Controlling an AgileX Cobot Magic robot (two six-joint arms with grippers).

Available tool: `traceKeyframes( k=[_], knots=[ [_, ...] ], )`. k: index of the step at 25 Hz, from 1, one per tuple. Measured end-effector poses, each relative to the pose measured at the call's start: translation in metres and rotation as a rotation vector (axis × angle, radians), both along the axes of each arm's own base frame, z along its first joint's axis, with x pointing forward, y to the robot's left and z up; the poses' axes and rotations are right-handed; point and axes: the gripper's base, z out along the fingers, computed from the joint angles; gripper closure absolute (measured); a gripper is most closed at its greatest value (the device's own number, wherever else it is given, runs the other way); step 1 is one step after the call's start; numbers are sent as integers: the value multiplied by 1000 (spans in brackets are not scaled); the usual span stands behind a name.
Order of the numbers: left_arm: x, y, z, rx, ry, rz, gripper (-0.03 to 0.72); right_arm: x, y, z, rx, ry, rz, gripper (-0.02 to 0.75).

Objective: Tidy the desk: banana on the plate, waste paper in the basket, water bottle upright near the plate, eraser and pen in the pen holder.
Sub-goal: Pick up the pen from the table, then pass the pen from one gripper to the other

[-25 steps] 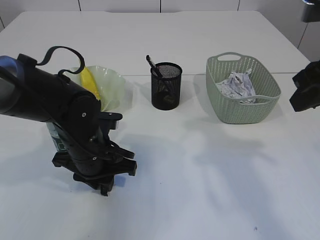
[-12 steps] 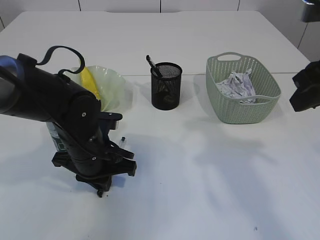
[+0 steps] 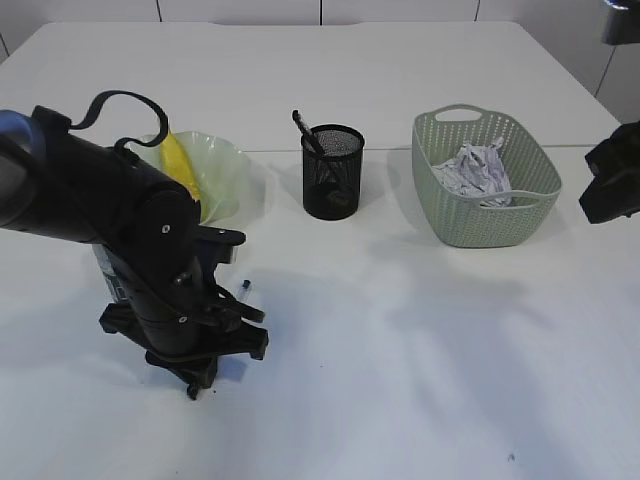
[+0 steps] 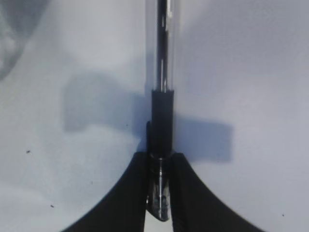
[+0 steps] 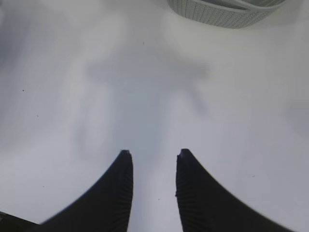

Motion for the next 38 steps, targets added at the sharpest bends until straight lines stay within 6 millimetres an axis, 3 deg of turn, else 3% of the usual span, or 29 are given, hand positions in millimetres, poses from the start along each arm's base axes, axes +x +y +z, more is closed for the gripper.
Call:
traceKeyframes(
  k=[21,33,38],
  knots=[
    [-9,8,73,27,-74,-288,629,0,0,0,5,1,0,499],
    [6,-4,115,24,-134,-419,629,0,0,0,6,1,0,499],
    [0,-17,130,30,-181,-562,629,0,0,0,5,1,1,498]
  ],
)
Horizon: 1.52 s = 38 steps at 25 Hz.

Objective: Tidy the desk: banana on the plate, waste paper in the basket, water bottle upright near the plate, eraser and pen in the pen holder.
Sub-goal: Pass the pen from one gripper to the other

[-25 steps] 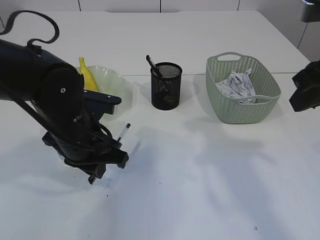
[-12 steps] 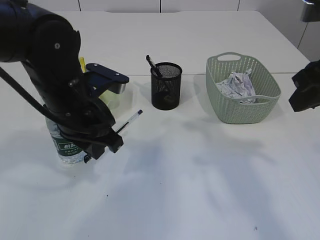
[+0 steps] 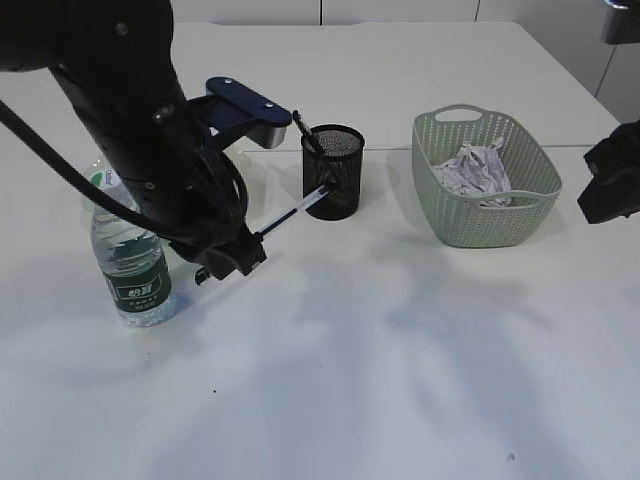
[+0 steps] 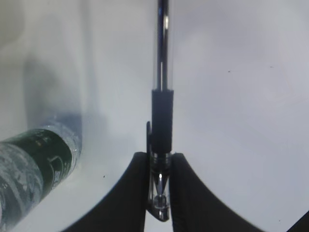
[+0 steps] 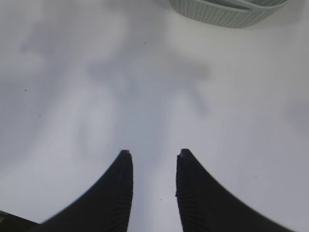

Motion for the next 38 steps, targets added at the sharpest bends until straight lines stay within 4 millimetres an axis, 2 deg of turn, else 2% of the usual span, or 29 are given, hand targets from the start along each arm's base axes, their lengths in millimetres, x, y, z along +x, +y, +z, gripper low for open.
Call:
traceKeyframes(
  k=[6,13,16,27,32,38],
  knots=[
    [-7,-22,30,26,-72,-144,629,0,0,0,-1,0,2,498],
    [-6,-24,66,31,-92,-163,629,0,0,0,-1,0,4,498],
    [-7,-26,75,12,-82,-175,630,0,0,0,-1,0,4,498],
    [-16,-27,74,7,5,-237,630,-1,3,0,-8,-2,94,498],
    [-17,-28,74,-6,17,-249,630,-7,5,7,-7,-36,158,498],
    [-19,-29,74,-23,31,-267,630,-26,27,21,-66,-106,302,498]
  ],
)
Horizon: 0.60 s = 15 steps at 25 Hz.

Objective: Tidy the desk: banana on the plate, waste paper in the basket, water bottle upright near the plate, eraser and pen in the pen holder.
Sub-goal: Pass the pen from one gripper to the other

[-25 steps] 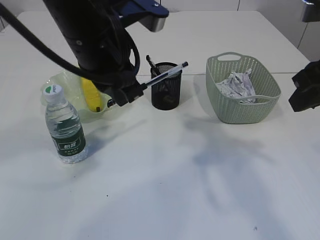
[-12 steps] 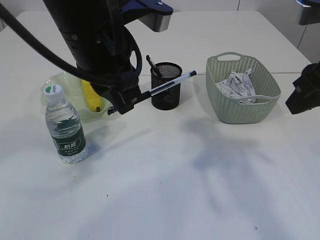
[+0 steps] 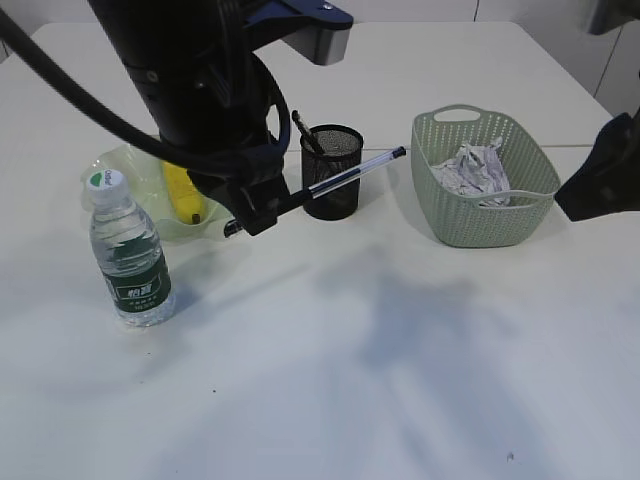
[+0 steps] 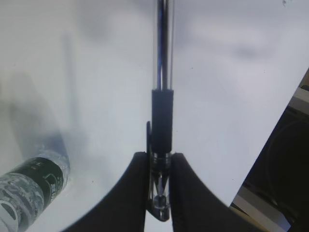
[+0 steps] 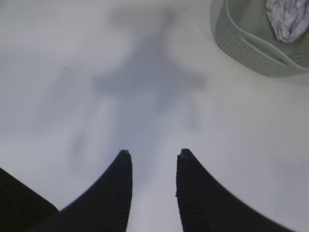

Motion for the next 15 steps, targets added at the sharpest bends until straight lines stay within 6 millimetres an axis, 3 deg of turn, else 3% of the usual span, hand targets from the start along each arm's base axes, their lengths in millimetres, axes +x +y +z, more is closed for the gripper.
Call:
traceKeyframes(
  k=[3,8,15],
  knots=[
    [0,0,0,0,0,-1,630,-12,7,9,22,-49,19,498],
    [0,0,0,-1,1,-2,630,-41,-2,12,73,-176,4,498],
    [-2,-2,0,-18,15,-21,630,-83,-13,-29,123,-215,9,498]
  ],
)
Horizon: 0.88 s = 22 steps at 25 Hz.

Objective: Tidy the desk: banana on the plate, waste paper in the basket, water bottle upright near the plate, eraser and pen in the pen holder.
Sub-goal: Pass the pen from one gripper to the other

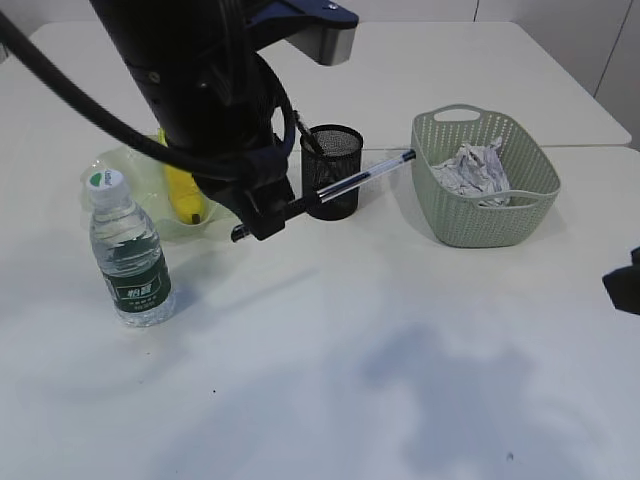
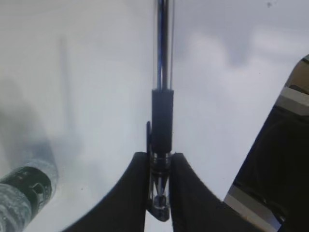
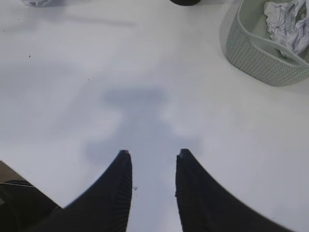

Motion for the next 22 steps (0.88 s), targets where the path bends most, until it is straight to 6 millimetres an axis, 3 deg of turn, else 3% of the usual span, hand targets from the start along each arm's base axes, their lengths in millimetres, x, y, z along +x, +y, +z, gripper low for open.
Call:
traceKeyframes(
  k=[3,8,22],
  knots=[
    [-3,-3,0,-29,24,-22,630,-6,-2,-9,-7,-39,22,498],
    [-4,-4,1,-40,33,-27,630,-4,2,-5,-16,-129,79,498],
    [-4,-4,1,-47,39,-30,630,22,32,-6,-202,-405,360,498]
  ],
)
